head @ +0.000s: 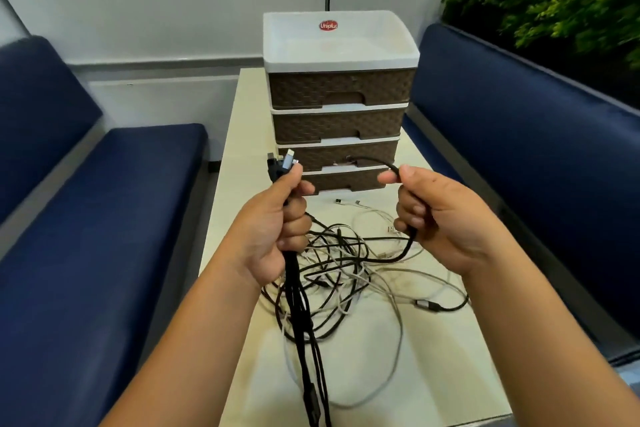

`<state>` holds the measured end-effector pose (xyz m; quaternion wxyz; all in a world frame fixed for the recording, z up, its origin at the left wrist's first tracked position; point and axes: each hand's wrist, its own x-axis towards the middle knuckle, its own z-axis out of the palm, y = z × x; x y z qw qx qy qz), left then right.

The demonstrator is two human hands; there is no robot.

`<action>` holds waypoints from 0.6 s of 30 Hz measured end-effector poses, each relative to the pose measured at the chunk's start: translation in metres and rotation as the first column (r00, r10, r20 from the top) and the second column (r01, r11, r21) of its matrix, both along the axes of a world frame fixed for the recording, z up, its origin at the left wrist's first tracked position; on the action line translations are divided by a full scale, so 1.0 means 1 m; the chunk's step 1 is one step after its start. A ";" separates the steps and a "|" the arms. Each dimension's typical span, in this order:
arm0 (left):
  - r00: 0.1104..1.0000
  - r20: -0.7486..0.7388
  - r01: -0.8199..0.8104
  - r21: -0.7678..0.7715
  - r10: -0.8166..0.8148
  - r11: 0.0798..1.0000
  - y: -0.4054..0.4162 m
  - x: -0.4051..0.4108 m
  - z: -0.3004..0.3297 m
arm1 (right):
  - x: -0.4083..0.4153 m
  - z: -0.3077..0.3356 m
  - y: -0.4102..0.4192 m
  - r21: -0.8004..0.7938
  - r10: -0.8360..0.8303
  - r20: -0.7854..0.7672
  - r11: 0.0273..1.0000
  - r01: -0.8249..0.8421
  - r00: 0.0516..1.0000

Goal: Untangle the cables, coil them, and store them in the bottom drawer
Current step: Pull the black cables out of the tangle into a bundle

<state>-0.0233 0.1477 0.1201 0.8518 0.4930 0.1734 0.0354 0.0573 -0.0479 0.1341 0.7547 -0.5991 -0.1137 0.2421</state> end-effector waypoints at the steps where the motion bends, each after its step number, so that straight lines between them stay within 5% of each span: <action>1: 1.000 0.003 0.008 0.015 -0.008 1.000 -0.003 0.001 0.001 | -0.006 0.001 0.002 0.016 0.025 0.030 1.000 -0.025 0.999; 8: 0.996 0.092 -0.001 0.034 -0.002 0.999 -0.026 0.004 0.004 | -0.047 -0.017 0.019 -0.037 0.141 0.258 0.990 -0.136 0.956; 18: 0.986 0.140 -0.096 0.001 0.095 0.995 -0.042 0.001 -0.001 | -0.062 -0.043 0.018 -0.242 0.234 0.372 0.959 -0.149 0.898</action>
